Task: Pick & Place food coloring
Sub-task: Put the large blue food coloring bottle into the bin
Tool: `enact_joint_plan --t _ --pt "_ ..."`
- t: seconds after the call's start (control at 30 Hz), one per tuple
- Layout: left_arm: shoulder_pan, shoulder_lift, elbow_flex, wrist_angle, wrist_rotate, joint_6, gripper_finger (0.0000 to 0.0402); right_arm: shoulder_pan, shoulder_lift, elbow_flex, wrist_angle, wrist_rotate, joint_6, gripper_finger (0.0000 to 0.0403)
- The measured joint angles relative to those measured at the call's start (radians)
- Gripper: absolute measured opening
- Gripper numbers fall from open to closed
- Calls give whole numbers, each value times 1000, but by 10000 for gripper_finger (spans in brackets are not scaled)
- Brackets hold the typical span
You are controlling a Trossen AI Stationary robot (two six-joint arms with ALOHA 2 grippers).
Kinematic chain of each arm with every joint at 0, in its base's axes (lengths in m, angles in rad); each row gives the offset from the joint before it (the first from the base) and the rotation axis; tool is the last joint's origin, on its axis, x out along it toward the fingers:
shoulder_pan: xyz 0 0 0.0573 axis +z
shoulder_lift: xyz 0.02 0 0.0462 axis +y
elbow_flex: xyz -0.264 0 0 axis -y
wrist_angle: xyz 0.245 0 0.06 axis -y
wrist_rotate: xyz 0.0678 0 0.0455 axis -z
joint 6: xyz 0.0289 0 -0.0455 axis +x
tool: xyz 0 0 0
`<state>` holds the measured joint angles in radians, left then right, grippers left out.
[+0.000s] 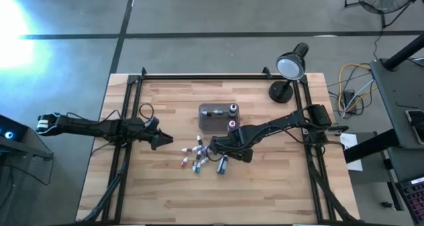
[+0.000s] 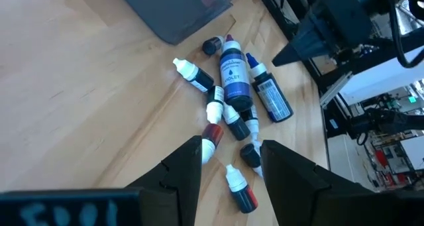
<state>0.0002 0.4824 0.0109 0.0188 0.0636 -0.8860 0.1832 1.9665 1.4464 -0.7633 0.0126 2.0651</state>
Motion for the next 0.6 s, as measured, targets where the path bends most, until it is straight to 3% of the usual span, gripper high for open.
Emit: enact_joint_plan --t 0.27,0.6 --pt "0 0 1 -5 1 46 131 -8 74 -4 8 -27 59 228" --pt "0 1 1 -10 1 67 131 -7 82 -12 0 15 60 219"
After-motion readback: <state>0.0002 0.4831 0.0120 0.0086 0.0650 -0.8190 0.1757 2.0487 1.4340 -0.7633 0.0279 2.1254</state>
